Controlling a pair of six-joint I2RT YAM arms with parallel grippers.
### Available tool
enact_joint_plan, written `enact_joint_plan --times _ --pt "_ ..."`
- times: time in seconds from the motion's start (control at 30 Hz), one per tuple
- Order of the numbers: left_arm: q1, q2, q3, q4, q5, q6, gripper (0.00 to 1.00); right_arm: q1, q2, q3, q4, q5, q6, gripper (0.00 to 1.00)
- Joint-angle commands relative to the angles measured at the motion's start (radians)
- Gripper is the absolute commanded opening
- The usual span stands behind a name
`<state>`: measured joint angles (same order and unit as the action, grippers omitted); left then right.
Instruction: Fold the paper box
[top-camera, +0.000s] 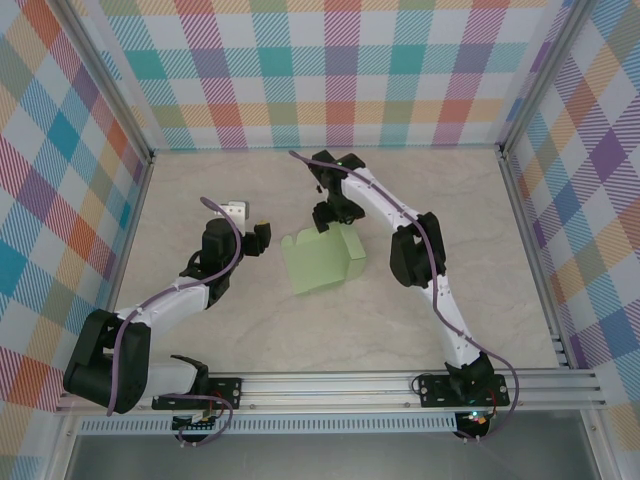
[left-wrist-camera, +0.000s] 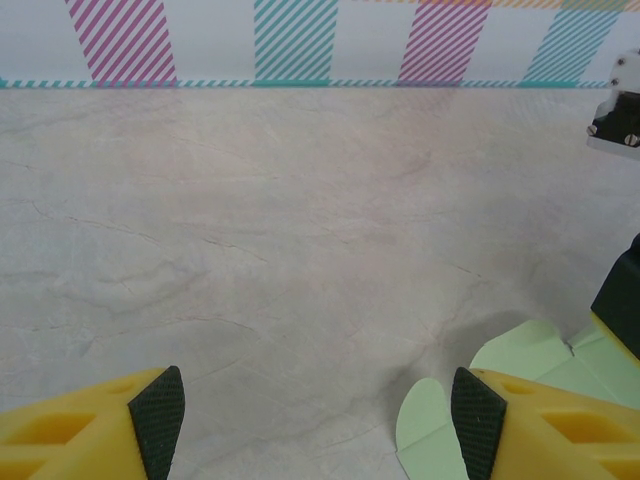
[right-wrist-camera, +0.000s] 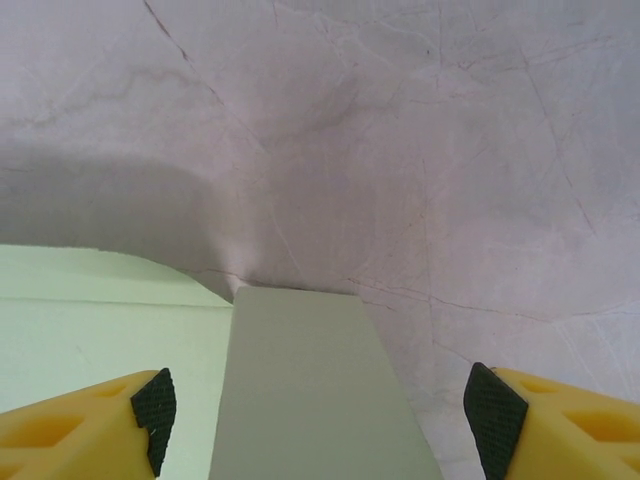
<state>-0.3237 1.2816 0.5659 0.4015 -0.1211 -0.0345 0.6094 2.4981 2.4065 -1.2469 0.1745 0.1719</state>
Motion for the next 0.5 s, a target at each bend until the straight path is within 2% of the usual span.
enact_joint_plan --times 0.0,0.37,0.47 --pt "0.021 -0.001 -0.015 0.044 0.014 -0.013 0.73 -0.005 0.036 0.043 -0.016 -0.014 0.019 0.76" --pt "0.021 0.012 -0.014 0.048 0.006 -0.014 0.73 -0.005 0.063 0.048 -0.020 -0.013 -0.001 0.61" --pt "0.021 0.012 -0.014 0.049 0.006 -0.012 0.73 -0.005 0.065 0.048 -0.020 -0.007 -0.010 0.54"
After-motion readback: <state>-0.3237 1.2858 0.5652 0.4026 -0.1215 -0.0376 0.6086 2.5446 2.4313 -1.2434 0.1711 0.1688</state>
